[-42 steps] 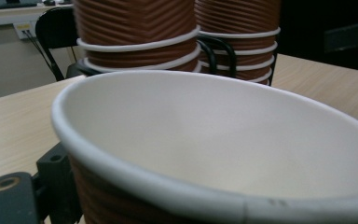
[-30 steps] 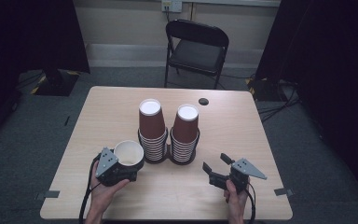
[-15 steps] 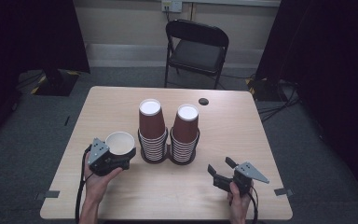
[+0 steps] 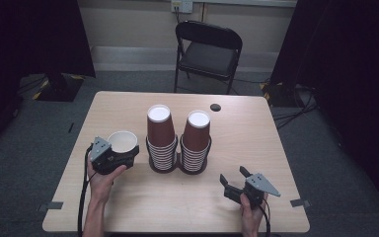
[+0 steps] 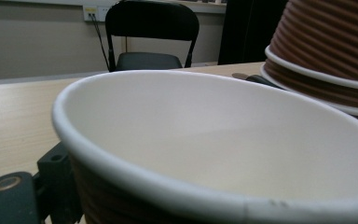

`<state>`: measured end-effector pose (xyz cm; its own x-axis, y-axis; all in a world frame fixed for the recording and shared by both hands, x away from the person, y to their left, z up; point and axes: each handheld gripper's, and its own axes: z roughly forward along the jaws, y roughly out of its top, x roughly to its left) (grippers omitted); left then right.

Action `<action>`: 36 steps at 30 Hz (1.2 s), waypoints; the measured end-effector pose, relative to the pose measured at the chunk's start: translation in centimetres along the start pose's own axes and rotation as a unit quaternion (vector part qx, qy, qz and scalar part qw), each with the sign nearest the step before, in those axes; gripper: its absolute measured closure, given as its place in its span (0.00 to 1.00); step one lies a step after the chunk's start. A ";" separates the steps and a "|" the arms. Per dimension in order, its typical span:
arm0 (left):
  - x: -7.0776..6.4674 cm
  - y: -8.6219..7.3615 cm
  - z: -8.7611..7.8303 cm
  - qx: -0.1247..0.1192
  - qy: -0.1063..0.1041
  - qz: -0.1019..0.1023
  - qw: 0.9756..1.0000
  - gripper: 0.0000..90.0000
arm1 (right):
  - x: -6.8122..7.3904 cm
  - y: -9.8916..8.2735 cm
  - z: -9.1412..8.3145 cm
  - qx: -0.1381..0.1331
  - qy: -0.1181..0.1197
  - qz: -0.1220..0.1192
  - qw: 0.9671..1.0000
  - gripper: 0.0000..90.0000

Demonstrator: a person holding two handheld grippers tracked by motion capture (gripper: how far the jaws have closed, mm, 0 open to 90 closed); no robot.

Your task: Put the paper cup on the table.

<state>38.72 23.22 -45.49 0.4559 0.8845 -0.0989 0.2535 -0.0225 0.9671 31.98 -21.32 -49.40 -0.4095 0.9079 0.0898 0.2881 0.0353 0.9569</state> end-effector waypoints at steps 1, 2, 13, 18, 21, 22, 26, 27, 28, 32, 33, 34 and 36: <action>0.0 -0.1 0.2 0.007 -0.001 0.007 1.000 0.09 | 0.0 0.0 0.0 -0.002 -0.001 0.000 1.000 0.17; -0.1 -0.2 0.3 0.010 0.004 0.009 1.000 0.09 | 0.0 0.0 0.0 -0.004 0.000 -0.001 1.000 0.17; 0.6 0.3 2.6 0.007 0.009 0.000 1.000 0.09 | 0.1 -0.1 -0.2 -0.012 0.009 -0.013 1.000 0.16; 1.4 0.0 3.5 0.005 0.013 -0.004 1.000 0.09 | 0.1 -0.1 -0.2 -0.012 0.008 -0.013 1.000 0.16; 1.8 0.0 3.8 -0.001 0.007 -0.015 1.000 0.09 | 0.2 -0.1 -0.2 -0.012 0.008 -0.014 1.000 0.16; 1.9 0.0 3.9 0.002 0.008 -0.010 1.000 0.09 | 0.1 -0.1 -0.2 -0.012 0.008 -0.013 1.000 0.16; 1.9 -0.2 4.2 0.012 0.009 -0.003 1.000 0.09 | 0.2 -0.1 -0.1 -0.007 0.014 -0.017 1.000 0.16; 1.8 -0.3 4.3 0.013 0.010 -0.001 1.000 0.09 | 0.2 -0.1 -0.1 -0.006 0.014 -0.018 1.000 0.16; 1.8 -0.4 4.4 0.018 0.010 0.000 1.000 0.09 | 0.2 -0.1 -0.1 -0.006 0.016 -0.018 1.000 0.16; 2.0 -0.8 4.5 0.030 0.013 0.002 0.999 0.09 | 0.1 -0.1 -0.1 -0.006 0.022 -0.010 1.000 0.16; 2.0 -1.0 4.5 0.029 0.012 0.003 1.000 0.09 | 0.1 -0.1 -0.1 -0.006 0.025 -0.008 1.000 0.16; 2.0 -1.1 4.5 0.028 0.013 0.002 1.000 0.08 | 0.0 -0.1 -0.1 -0.005 0.025 -0.008 1.000 0.16; 2.1 -1.4 4.3 0.028 0.014 0.003 0.999 0.09 | 0.1 -0.1 -0.1 -0.005 0.025 -0.008 1.000 0.16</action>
<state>43.03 23.09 -48.04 0.4335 0.8970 -0.0866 0.2997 -0.0529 0.9526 31.83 -21.33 -49.44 -0.4575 0.8849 0.0873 0.2718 0.0457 0.9613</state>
